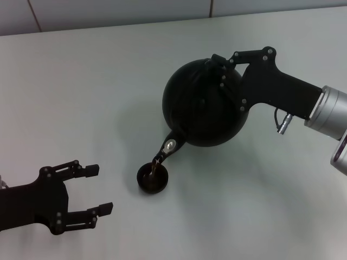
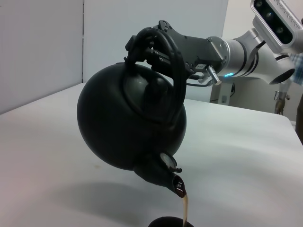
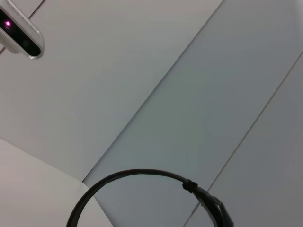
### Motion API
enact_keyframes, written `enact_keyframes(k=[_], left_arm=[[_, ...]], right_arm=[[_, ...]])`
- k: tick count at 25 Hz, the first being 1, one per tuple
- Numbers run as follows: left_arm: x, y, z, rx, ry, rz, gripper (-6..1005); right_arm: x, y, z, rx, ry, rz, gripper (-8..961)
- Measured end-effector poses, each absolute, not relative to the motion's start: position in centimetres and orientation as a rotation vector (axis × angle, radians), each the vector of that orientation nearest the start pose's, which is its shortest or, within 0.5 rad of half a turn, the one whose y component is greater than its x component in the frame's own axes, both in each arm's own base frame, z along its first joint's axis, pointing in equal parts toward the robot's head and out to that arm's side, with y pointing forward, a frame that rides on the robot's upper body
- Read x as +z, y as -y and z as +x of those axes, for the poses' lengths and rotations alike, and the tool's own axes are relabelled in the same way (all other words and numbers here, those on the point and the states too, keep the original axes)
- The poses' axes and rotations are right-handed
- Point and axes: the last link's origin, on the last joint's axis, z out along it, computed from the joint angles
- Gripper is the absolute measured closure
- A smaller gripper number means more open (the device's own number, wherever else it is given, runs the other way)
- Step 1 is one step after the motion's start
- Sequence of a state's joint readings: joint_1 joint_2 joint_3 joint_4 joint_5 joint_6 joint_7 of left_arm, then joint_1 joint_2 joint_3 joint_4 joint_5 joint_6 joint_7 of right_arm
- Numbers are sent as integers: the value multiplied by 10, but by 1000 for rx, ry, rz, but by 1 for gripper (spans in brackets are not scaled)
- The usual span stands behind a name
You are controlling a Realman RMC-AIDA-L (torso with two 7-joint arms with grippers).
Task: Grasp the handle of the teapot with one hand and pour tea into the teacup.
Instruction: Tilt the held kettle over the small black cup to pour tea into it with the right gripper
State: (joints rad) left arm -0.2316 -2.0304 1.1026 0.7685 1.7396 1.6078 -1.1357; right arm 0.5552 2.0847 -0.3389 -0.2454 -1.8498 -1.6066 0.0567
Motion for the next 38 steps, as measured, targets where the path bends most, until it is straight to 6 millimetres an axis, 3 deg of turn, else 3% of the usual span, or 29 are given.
enact_keyframes(k=[22, 32, 38], left_arm=[[-11, -250, -295, -651, 343, -2855, 186], [-9, -251, -297, -659, 350, -2834, 186], [-9, -251, -297, -659, 352, -2831, 186]], right_arm=[[-19, -318, 257, 742, 501, -2156, 863], [-23, -306, 267, 780, 366, -2145, 862], [-12, -297, 283, 789, 230, -2036, 861]])
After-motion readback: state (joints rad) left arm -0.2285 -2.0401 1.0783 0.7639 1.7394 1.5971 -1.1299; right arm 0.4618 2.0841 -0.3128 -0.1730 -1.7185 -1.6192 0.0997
